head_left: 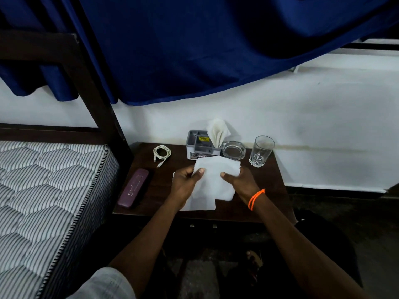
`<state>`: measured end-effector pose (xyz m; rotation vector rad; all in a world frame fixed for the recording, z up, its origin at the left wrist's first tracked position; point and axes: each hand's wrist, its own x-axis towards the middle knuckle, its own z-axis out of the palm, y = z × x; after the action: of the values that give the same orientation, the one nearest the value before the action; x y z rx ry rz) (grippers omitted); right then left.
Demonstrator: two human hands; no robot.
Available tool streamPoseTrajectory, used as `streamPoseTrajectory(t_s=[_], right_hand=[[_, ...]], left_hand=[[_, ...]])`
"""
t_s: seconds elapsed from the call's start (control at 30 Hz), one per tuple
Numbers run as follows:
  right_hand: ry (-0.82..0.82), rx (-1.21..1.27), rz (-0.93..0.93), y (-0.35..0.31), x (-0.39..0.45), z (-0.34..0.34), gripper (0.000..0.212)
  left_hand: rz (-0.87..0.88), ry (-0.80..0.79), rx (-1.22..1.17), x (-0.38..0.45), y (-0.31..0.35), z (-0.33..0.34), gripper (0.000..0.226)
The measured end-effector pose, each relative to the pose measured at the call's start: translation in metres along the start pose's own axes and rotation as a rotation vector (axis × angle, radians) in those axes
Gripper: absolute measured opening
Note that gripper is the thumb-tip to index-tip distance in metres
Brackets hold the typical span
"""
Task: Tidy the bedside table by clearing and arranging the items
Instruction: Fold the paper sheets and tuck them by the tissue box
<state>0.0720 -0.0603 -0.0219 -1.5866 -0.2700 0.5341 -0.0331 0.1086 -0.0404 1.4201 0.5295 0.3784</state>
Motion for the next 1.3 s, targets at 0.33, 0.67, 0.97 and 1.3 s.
streamPoseTrajectory(t_s=[0.33,0.67,0.97,1.3], right_hand=[[0.059,-0.195,-0.156,0.001,0.002,0.01,0.036],[0.173,-0.152,-0.158,0.004,0.009,0.017,0.022],[0.105,0.023,-0.05,0.012,0.002,0.02,0.044],[0.139,-0.086,-0.102,0.015,0.006,0.025,0.055]], left_hand=[[0.089,0.033,0.064,0.004,-0.003,0.001,0.036],[0.106,0.119,0.174,0.007,0.0,0.01,0.015],[0.053,0.135,0.042,0.002,0.008,0.015,0.024],[-0.047,0.241,-0.108,0.006,0.021,0.022,0.038]])
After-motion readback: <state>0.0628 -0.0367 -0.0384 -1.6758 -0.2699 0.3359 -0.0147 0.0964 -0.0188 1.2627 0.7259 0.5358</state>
